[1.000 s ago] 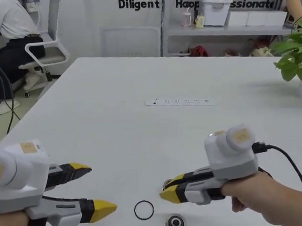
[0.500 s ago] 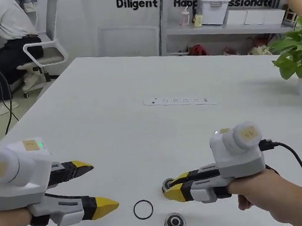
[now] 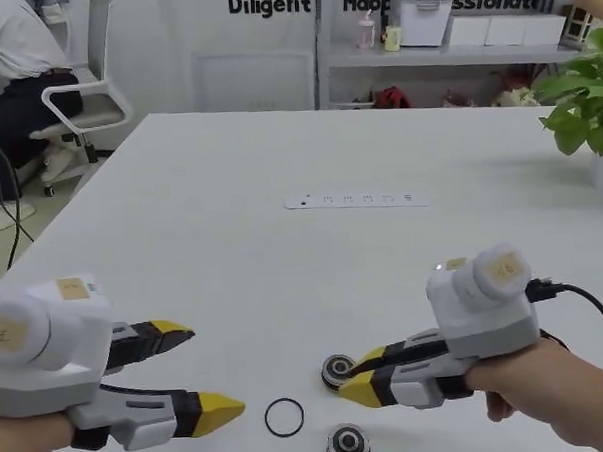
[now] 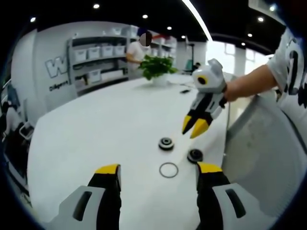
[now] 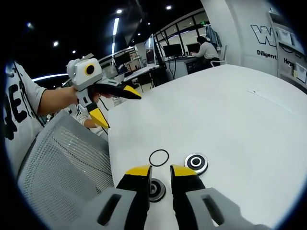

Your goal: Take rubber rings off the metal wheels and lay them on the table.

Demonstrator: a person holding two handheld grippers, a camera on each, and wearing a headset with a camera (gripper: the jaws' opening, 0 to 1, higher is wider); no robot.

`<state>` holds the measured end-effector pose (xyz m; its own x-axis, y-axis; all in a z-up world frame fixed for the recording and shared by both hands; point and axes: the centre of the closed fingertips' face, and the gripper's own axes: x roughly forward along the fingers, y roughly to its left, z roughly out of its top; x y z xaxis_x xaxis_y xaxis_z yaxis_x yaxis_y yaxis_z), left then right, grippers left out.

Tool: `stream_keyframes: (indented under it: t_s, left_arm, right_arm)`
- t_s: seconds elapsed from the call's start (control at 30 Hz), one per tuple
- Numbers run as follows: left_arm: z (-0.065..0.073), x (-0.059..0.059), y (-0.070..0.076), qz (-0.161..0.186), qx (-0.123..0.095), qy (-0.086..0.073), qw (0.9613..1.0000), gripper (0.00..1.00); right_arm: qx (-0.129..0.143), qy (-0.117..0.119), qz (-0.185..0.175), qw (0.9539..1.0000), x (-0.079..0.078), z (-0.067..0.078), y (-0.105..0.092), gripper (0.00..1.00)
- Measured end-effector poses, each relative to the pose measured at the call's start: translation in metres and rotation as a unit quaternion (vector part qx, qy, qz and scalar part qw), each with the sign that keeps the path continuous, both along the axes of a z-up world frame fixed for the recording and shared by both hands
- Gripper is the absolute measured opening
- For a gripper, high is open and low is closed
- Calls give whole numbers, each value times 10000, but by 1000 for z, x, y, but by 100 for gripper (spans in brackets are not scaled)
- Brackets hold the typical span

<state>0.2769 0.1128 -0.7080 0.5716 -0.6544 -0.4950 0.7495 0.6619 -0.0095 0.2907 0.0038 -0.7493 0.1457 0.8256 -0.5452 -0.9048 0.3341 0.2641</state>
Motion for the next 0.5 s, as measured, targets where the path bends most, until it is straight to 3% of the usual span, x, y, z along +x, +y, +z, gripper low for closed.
stream_keyframes:
  t_s: [0.5]
  left_arm:
    - [-10, 0, -3, 12, -58, 152, 9999, 63]
  right_arm:
    - [-229, -32, 224, 9995, -9, -13, -8, 13]
